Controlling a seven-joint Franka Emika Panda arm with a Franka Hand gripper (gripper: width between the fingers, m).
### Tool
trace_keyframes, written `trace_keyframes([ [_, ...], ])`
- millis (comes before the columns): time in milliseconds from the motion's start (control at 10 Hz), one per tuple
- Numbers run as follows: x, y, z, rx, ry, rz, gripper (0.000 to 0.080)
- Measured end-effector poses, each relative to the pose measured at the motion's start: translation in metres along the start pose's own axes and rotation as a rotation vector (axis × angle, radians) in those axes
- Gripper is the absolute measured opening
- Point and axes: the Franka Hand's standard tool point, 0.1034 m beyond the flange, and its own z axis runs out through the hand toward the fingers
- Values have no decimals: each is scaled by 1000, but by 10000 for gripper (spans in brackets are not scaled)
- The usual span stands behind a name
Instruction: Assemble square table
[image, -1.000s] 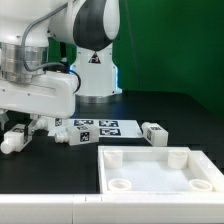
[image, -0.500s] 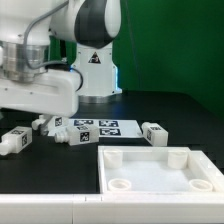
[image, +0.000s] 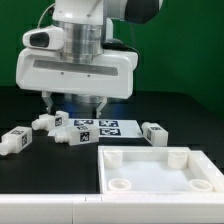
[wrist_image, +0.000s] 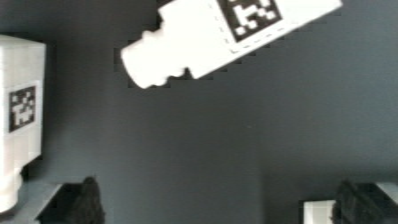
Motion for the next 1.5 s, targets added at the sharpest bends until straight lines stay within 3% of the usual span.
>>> trace_keyframes([
  [200,0,-5,0,-6,-1,9,649],
  [300,1,-37,-1,-27,1,-26,649],
  [500,1,-90,-6,-32,-6,-6,649],
  [600,3,-107,-10,-32,-2,2,649],
  [1000,1,-104,-9,-33,-32,-15,649],
  [1300,8,-147,-14,-69,-167,-137,649],
  [1500,9,-158,-19,-106,-288,-103,649],
])
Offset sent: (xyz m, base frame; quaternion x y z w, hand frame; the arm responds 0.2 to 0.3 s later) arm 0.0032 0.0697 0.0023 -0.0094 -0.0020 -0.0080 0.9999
